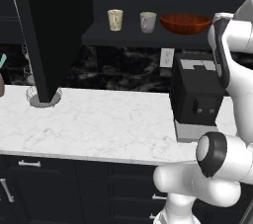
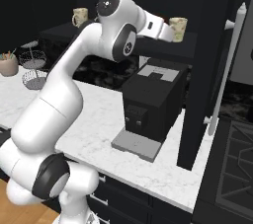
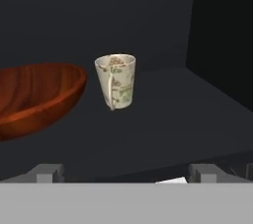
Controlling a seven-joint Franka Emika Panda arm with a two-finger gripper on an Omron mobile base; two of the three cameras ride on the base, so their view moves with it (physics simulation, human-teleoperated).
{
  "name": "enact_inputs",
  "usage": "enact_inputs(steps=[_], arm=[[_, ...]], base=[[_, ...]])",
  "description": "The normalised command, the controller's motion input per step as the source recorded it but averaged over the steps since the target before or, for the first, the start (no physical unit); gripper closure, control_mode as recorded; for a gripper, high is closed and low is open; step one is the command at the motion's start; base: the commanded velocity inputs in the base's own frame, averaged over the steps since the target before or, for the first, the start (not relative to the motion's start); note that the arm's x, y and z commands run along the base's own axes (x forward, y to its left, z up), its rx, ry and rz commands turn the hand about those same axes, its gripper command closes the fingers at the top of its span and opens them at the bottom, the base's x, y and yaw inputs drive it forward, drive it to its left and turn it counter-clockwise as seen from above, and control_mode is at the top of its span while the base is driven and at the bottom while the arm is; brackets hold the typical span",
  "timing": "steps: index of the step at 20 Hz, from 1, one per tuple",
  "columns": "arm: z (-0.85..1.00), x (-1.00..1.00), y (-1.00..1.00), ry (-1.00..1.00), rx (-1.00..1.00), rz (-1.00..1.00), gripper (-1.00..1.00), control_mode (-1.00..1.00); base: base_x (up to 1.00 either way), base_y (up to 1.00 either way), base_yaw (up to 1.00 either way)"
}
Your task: Gather all objects into one cabinet and sort the glasses and bowls to opposite sides.
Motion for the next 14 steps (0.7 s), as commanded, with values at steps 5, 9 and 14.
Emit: enact_inputs(steps=[5,9,14], arm=[[-0.02,0.19,-0.22,0.0,0.0,0.0,-1.0,-1.0],[0.0,0.26,0.0,0.0,0.0,0.0,-1.0,-1.0],[0.0,0.3,0.0,0.0,0.0,0.0,-1.0,-1.0]], base=[[0.0,0.0,0.0],[0.0,0.0,0.0],[0.0,0.0,0.0]])
